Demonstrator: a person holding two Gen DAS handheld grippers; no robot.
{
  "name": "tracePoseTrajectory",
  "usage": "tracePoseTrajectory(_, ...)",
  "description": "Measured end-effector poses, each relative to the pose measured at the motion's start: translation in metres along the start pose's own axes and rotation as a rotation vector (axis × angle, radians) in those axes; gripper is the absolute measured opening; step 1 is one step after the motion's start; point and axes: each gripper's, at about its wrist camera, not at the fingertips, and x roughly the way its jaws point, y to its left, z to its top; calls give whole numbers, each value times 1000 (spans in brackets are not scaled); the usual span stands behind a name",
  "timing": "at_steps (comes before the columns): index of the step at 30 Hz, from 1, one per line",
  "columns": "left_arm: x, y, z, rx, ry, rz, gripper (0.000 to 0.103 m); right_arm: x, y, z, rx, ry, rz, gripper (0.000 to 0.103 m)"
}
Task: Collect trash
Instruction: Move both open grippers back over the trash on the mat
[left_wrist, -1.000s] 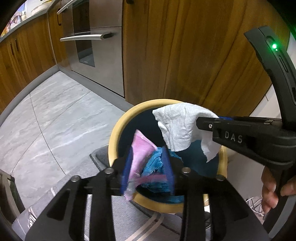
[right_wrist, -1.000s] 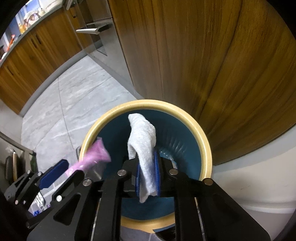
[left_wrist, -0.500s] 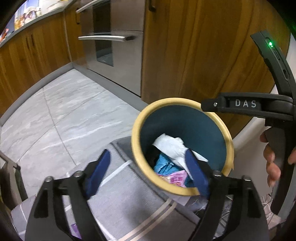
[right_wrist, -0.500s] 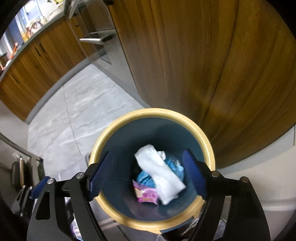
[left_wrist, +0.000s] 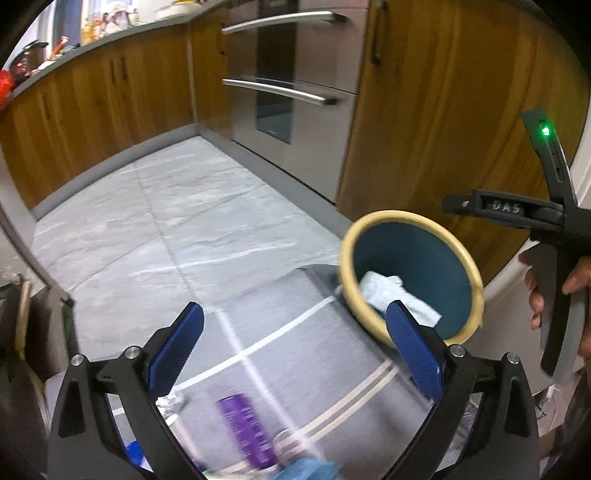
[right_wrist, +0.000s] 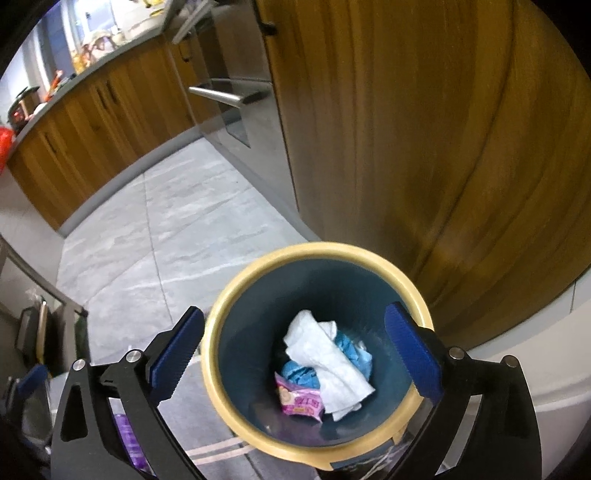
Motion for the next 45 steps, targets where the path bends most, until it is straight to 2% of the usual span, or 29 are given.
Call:
tracePoseTrajectory(6,-30,33,-15,10,-10,81,97,-12,23,-2,-63,-35,16,98)
tracePoseTrajectory(14,-71,80,-43,-57,-36,171,97,-28,59,-11,-180,-94,33,98)
tracePoseTrajectory(17,-78,99,-56,-103,-33,197,97,-35,76,-19,-199,-146,31,98)
tracePoseTrajectory(21,-79,124,-67,-163,-27,242,97,-38,97,-29,-238,-164,67,98)
tracePoseTrajectory(25,-82,142,-72,-198,-50,263,97,-36,109,-35,-238,-136,125,98)
tracePoseTrajectory(32,-79,181,-72,-296,-55,311,97,-35,139,-51,-341,-104,148,98)
tracePoseTrajectory(35,-72,196,-75,-324,-25,320,97,-32,152,-60,-370,-81,180,98)
tracePoseTrajectory(38,-57,204,-79,-325,43,319,97,-27,165,-71,-408,-42,208,98)
tracePoseTrajectory(41,-45,205,-86,-312,102,295,97,-20,180,-85,-459,-2,212,98)
tracePoseTrajectory(45,-37,198,-92,-261,139,263,97,-12,202,-107,-529,48,228,98)
